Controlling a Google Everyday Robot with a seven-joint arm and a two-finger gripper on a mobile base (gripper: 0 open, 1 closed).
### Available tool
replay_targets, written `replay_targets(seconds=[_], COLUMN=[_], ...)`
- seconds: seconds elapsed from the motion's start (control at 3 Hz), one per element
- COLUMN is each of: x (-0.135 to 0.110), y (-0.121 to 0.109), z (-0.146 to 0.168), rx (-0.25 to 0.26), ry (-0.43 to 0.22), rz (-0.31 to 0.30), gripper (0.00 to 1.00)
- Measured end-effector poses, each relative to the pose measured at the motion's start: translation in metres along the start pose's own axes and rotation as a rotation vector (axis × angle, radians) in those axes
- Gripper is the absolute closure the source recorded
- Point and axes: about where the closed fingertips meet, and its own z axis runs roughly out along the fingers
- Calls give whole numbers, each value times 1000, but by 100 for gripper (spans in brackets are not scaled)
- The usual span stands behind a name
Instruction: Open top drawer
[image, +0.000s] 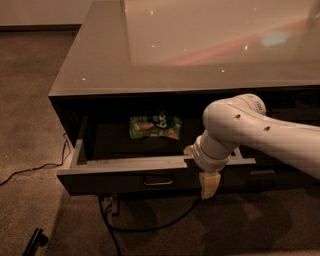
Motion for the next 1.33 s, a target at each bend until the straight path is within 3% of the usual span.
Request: replay_targets(seconds=[1.0, 1.33], x=[-1, -1], y=[24, 24], z=[-20, -20], rx=[33, 34], ry=[55, 56], rz=[19, 19], gripper=[88, 86])
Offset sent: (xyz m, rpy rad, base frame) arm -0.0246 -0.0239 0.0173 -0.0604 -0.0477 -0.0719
